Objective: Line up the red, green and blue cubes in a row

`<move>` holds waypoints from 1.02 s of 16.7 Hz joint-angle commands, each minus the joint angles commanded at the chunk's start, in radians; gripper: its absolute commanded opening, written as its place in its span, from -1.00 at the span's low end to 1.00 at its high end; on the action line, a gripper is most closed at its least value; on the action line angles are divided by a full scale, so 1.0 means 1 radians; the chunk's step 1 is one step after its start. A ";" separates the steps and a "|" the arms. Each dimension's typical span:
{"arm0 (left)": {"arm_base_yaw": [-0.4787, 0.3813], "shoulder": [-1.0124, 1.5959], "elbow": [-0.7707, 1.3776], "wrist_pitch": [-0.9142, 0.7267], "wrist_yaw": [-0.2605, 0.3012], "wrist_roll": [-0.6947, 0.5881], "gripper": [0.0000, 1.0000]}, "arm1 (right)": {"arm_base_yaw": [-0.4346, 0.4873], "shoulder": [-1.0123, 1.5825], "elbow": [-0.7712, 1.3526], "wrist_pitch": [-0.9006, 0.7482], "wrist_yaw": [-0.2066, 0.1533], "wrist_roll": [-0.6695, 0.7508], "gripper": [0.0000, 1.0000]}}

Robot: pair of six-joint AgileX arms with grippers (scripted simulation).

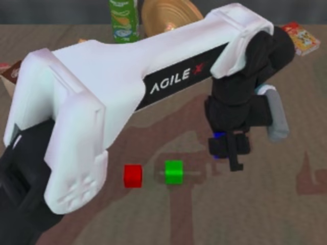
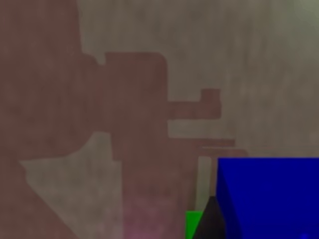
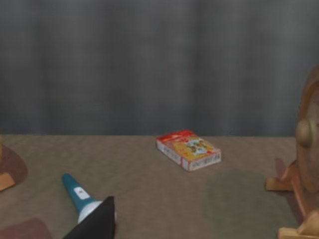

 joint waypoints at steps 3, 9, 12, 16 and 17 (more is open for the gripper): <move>0.002 -0.002 -0.019 0.019 0.001 0.002 -1.00 | 0.000 0.000 0.000 0.000 0.000 0.000 1.00; -0.002 0.042 -0.176 0.223 0.001 -0.001 -1.00 | 0.000 0.000 0.000 0.000 0.000 0.000 1.00; -0.002 0.048 -0.191 0.240 0.001 -0.002 -1.00 | 0.000 0.000 0.000 0.000 0.000 0.000 1.00; -0.002 0.048 -0.191 0.240 0.001 -0.002 -0.70 | 0.000 0.000 0.000 0.000 0.000 0.000 1.00; -0.002 0.048 -0.191 0.240 0.001 -0.002 -0.55 | 0.000 0.000 0.000 0.000 0.000 0.000 1.00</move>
